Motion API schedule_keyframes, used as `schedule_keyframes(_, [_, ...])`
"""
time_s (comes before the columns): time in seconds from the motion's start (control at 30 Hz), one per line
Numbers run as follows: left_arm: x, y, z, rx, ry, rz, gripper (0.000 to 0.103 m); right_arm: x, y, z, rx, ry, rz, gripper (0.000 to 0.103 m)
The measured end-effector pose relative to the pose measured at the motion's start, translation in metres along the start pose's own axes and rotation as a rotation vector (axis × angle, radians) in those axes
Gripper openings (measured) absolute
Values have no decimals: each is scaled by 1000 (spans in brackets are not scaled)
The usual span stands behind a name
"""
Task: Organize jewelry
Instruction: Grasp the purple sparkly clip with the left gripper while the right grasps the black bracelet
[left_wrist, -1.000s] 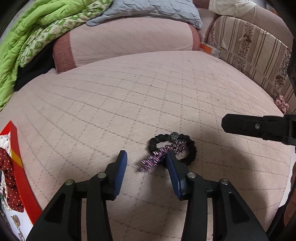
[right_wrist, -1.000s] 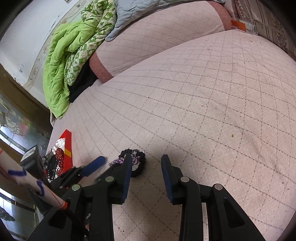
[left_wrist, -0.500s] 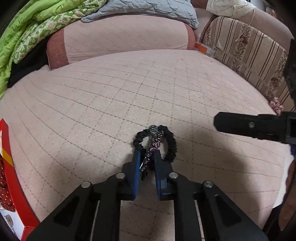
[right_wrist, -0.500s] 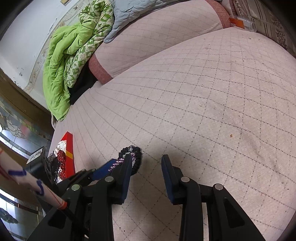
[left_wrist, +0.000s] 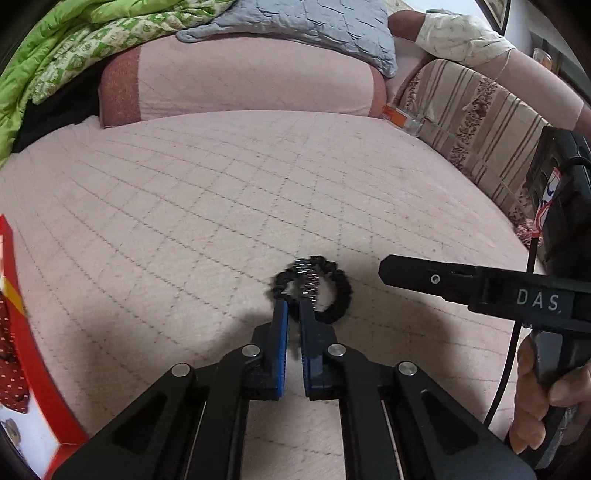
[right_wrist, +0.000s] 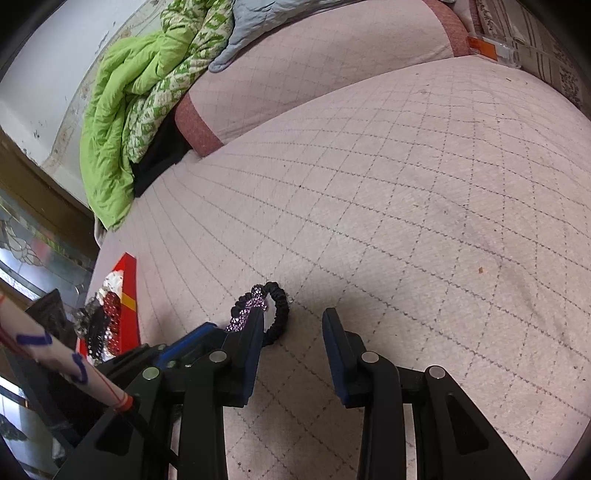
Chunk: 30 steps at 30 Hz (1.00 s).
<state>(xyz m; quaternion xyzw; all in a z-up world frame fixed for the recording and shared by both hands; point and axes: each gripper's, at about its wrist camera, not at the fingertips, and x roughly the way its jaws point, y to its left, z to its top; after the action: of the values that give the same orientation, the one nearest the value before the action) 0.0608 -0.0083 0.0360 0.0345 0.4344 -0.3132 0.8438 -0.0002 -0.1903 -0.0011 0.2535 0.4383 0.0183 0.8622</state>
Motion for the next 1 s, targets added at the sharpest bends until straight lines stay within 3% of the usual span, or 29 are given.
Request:
schedule_keyframes(0.2, [2,-3,-1,28,9,-9,8,0,2,1,15,-12,-7,36])
schedule_keyframes(0.3, [3,-7,1,22,2,-19,20,0,1,0,19,-11,-10,36])
schedule_keyframes(0.43, [9,-11,3,18,8,-21,22,-1,-3,2,28,-10,-12,36])
schedule_keyframes(0.53, [16,-14,2,22,15,-16,21,-2,-4,3,33,-10,-8,36])
schedule_keyframes(0.67, [25,-21,0,39,26,51,7,-3,-4,2,33,-9,-5,36])
schedule_keyframes(1.0, [-1,-4,7,-27,-55,10,6,1,-2,1,28,-2,-14,36])
